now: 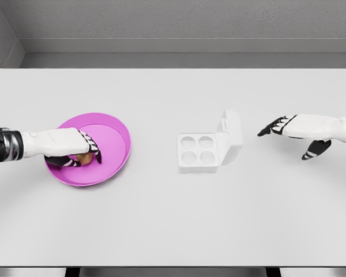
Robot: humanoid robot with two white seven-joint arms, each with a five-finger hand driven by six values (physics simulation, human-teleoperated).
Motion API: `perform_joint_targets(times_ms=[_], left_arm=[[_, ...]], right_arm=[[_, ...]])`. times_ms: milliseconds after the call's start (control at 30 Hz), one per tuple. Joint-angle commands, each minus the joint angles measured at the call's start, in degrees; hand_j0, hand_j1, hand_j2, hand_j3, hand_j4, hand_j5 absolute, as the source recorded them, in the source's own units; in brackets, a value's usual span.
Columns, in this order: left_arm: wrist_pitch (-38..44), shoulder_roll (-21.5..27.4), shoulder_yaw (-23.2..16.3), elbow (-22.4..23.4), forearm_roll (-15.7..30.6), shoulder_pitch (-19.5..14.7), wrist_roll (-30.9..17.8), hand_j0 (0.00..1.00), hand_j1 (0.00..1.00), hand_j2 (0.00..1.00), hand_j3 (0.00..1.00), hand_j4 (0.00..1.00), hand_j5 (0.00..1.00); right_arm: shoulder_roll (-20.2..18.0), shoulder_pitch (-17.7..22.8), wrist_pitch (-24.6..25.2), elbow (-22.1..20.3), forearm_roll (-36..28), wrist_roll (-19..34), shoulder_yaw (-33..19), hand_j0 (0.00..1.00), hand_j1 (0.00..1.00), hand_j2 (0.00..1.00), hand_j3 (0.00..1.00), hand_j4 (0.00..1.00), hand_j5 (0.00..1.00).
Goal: Pack egg into the box and close the box lid
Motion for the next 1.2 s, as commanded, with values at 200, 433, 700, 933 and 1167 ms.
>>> perform_joint_targets(times_ms=[200,433,700,933,1167], left_arm=[[0.02,0.05,-1.68,0.11,2.22,-0.26,-0.04,0.4,0.4,0.4,0.4,0.4,0.4],[0.02,1.63,-1.68,-1.56,5.12,-0.97,-0.04,0.36,0.36,0.36,0.36,0.36,0.36],[0.02,2.6,-1.68,-4.55,8.11,-4.04,-0.04,0.35,0.35,0.35,0.35,0.35,0.35],[0.02,-1.27,-1.77,-4.9,7.32,-4.83,-0.04,0.35,0.35,0.35,0.35,0.35,0.35],[0.02,-4.96,-2.91,-4.81,7.06,-6.24,-0.04,0.35,0.35,0.35,0.35,0.35,0.35]], right_arm=[[-0.14,0.0,0.14,-0.11,-0.31,-0.02,-0.03,1.0,1.0,1.0,1.0,1.0,1.0],[-0.23,-0.09,0.14,-0.37,-0.31,-0.02,-0.03,1.0,1.0,1.0,1.0,1.0,1.0],[-0.23,-0.18,0.14,-0.37,-0.31,-0.02,-0.03,1.0,1.0,1.0,1.0,1.0,1.0],[-0.23,-0.26,0.14,-0.46,-0.31,-0.02,-0.03,1.0,1.0,1.0,1.0,1.0,1.0],[-0.23,-0.26,0.14,-0.46,-0.31,-0.02,-0.03,1.0,1.0,1.0,1.0,1.0,1.0]])
